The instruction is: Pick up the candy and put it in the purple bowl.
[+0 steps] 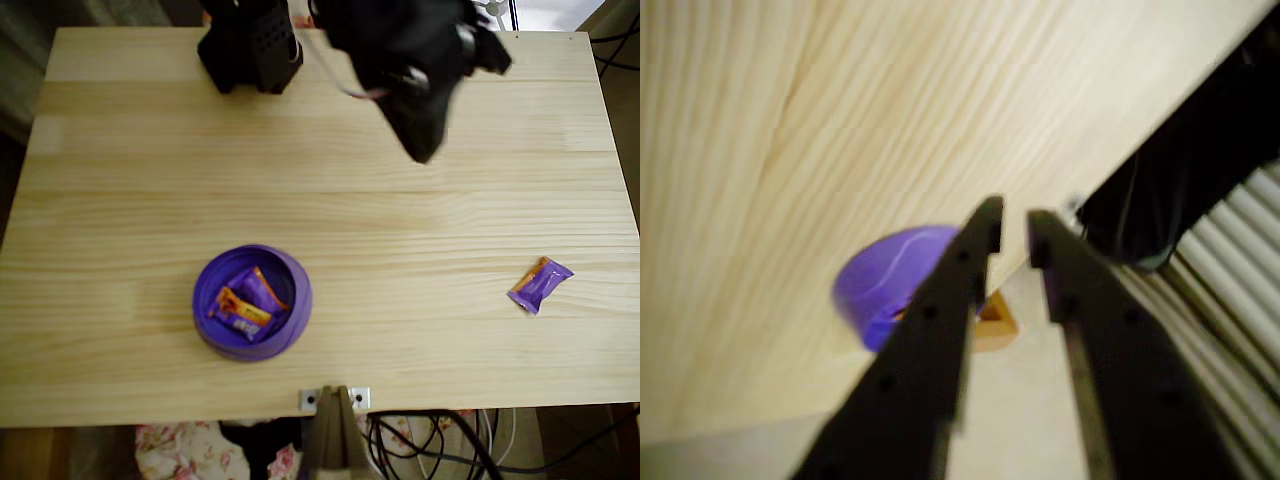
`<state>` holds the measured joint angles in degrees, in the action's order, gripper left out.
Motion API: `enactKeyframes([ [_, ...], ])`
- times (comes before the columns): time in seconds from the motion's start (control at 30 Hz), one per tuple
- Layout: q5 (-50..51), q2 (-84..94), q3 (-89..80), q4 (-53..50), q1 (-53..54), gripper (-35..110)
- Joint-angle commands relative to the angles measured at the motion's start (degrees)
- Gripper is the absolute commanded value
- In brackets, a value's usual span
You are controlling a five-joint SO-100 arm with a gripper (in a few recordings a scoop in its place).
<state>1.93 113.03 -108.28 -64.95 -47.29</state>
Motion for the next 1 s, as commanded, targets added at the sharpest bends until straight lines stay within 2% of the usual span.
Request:
enactKeyframes([
  [0.0, -0.6, -11.5, 17.7, -0.9, -3.3, 1],
  [0.3, 1.4, -32.2, 35.1, -1.5, -3.7, 0],
  [0.5, 3.6, -37.0, 38.7, 4.6, -3.2, 1],
  [0.73, 4.8, -45.0, 48.1, 5.9, -3.9, 5],
  [0.97, 4.0, -61.3, 73.2, -6.3, -5.4, 17],
])
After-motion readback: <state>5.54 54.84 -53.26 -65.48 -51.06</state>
